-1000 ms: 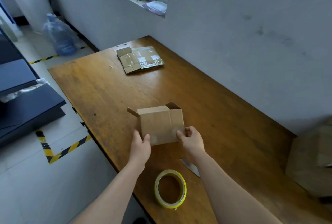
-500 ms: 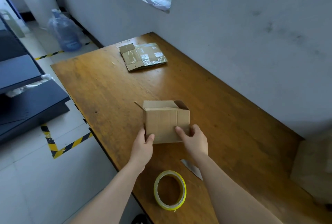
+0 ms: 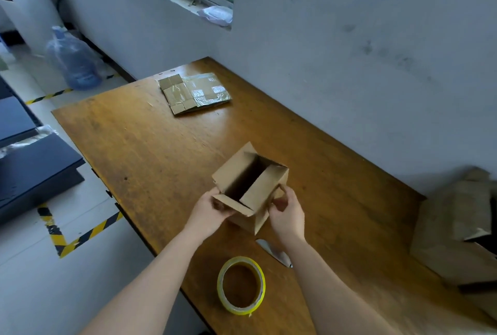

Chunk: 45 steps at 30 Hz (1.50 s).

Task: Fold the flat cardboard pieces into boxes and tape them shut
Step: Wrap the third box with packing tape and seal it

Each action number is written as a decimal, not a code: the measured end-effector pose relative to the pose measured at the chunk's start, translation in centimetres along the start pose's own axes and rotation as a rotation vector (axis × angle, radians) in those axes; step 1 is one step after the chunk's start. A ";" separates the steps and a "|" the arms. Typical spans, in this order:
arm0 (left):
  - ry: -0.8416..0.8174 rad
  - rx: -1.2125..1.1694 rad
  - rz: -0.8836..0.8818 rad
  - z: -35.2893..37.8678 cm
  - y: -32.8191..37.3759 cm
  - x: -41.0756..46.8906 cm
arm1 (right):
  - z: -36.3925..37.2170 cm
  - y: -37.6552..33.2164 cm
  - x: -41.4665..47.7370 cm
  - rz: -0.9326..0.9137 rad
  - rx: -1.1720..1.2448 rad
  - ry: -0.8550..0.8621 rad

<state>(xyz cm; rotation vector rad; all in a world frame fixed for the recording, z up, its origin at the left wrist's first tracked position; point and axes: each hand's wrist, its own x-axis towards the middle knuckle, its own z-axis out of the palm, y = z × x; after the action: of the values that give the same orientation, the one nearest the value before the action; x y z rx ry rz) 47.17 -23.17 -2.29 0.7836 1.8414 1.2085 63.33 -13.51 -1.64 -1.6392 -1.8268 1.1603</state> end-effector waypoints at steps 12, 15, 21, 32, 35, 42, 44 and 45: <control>-0.093 0.454 0.282 6.7 3.9 -1.9 | -7.0 3.2 -3.1 -0.126 -0.269 -0.042; -0.188 0.443 0.320 9.3 5.8 -2.1 | -10.1 4.2 -3.6 -0.135 -0.266 0.016; -0.300 0.528 0.440 15.4 9.9 -1.5 | -15.9 5.6 -3.4 -0.055 -0.233 0.189; -0.529 0.705 0.578 23.4 12.7 4.1 | -20.1 7.0 0.3 0.155 -0.285 0.409; -0.579 0.741 0.600 25.3 12.4 5.3 | -20.9 7.7 1.3 0.194 -0.370 0.386; -0.664 0.756 0.670 29.4 13.1 7.9 | -22.7 8.0 4.3 0.221 -0.638 0.373; -0.671 0.778 0.681 30.5 13.7 8.7 | -23.2 7.9 5.3 0.237 -0.700 0.374; -0.673 0.789 0.688 31.1 13.9 9.0 | -23.6 7.8 5.7 0.249 -0.722 0.371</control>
<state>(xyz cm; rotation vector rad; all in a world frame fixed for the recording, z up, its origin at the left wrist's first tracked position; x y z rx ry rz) 70.42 3.12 0.70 2.0893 1.4539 0.3963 84.96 -1.33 4.09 -2.3284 -1.9322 0.2115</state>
